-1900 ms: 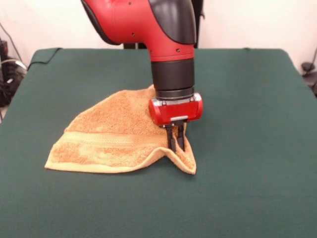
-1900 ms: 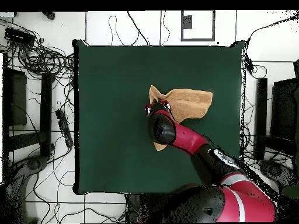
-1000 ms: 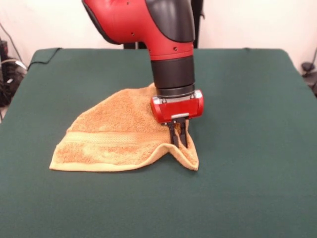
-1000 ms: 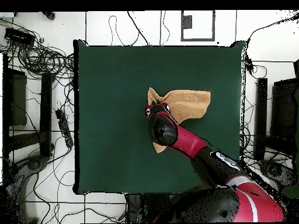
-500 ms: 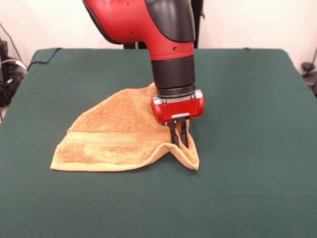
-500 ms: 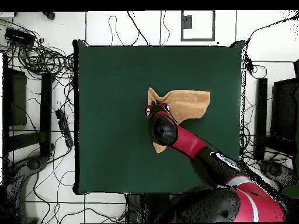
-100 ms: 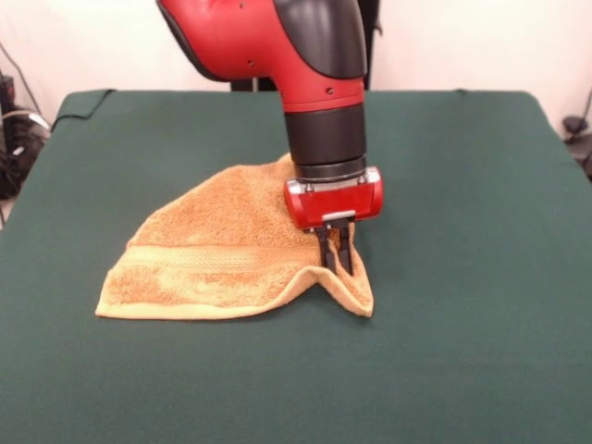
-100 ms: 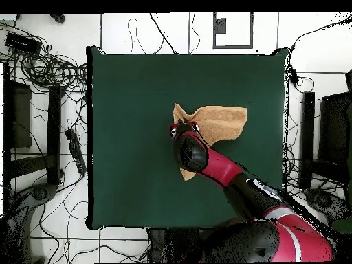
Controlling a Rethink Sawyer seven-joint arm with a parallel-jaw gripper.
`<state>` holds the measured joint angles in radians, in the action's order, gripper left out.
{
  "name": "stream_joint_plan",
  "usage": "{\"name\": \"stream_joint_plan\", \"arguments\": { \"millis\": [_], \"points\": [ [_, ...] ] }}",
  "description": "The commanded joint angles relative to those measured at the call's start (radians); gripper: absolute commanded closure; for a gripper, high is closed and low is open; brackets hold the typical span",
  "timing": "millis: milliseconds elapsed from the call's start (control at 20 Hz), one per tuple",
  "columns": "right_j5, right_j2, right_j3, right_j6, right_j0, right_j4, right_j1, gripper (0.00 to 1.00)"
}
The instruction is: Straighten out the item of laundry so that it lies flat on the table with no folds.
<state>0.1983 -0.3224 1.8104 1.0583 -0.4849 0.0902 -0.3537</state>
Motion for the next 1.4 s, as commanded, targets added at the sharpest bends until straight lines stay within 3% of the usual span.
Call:
{"name": "stream_joint_plan", "arguments": {
  "millis": [50,200,550,1000,1400],
  "points": [
    [-0.153,-0.059,0.035,0.246,0.054,0.043,0.158,1.00],
    [-0.023,-0.042,0.046,0.276,0.072,0.008,0.157,1.00],
    [0.007,-0.007,0.066,0.360,0.157,0.123,0.134,1.00],
    [0.126,-0.041,0.086,0.480,0.221,0.269,0.136,1.00],
    [0.203,-0.070,0.097,0.608,0.235,0.319,0.143,1.00]
  ]
}}
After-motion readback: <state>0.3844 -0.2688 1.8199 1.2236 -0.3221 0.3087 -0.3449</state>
